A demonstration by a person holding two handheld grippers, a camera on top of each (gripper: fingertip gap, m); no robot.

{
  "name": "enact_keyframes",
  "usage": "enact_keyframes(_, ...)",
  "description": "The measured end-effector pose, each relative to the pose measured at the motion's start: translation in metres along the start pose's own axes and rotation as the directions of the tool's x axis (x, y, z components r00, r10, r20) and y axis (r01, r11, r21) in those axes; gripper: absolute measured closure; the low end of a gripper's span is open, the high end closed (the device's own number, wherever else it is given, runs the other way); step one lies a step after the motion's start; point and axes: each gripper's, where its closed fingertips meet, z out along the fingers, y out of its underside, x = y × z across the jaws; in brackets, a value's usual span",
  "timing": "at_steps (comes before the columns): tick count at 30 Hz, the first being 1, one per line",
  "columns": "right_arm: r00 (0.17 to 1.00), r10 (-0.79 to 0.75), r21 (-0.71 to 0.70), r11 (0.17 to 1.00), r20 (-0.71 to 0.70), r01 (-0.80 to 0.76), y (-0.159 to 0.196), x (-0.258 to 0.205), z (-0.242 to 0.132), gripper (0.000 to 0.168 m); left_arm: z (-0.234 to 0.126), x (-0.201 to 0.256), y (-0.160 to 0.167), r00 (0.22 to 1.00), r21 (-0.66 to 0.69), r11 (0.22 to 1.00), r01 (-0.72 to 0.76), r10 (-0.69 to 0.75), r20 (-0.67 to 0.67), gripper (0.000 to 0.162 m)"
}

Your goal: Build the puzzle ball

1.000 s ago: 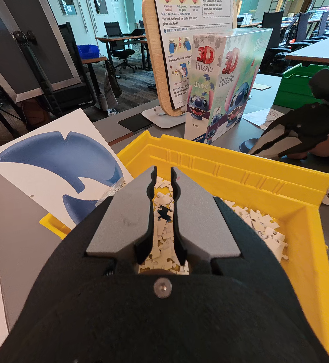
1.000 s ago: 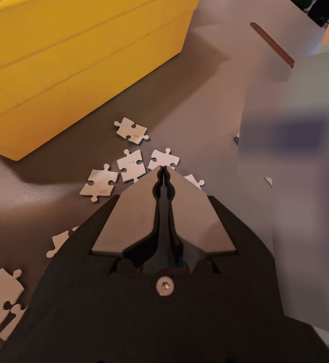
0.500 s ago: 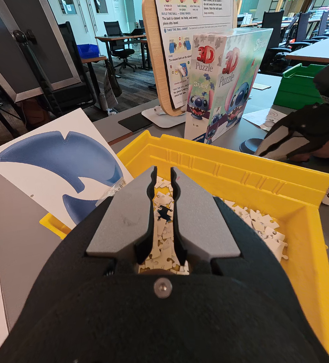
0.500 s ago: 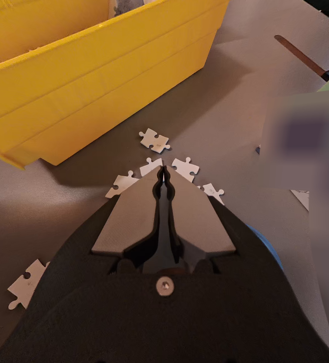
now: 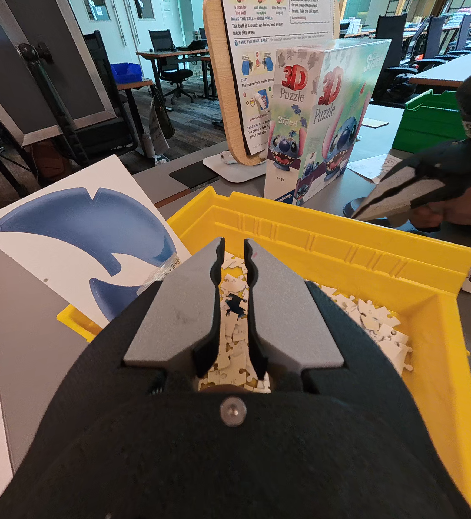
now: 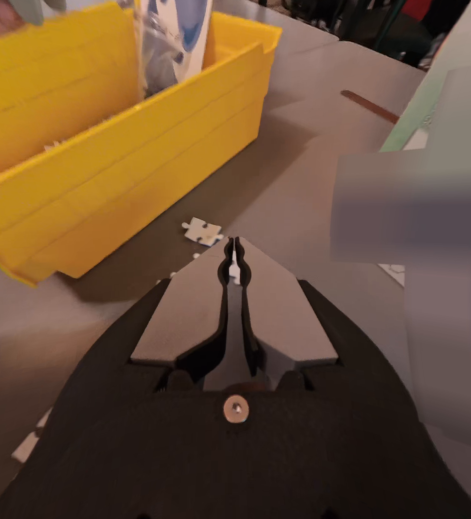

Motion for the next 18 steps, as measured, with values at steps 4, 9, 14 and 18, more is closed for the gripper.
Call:
enact_keyframes(4, 0.996, -0.007, 0.037, 0.999, -0.086, 0.01, -0.009, 0.017, -0.009, 0.168, 0.0, 0.0, 0.0, 1.0, 0.001, 1.0, 0.004, -0.004, -0.003, 0.152)
enact_keyframes(9, 0.985, 0.069, 0.048, 0.997, -0.158, -0.062, -0.008, 0.042, -0.021, 0.168, 0.0, 0.0, 0.0, 1.0, 0.0, 1.0, 0.003, -0.003, -0.003, 0.152)
enact_keyframes(14, 0.981, 0.042, -0.066, 0.996, -0.19, -0.055, 0.012, 0.049, -0.02, 0.168, 0.0, 0.0, 0.0, 1.0, 0.0, 1.0, 0.001, -0.001, -0.002, 0.152)
enact_keyframes(18, 0.986, -0.058, -0.108, 0.991, 0.153, 0.075, 0.018, -0.014, -0.018, 0.168, 0.0, 0.0, 0.0, 1.0, -0.001, 1.0, 0.0, 0.0, -0.002, 0.152)
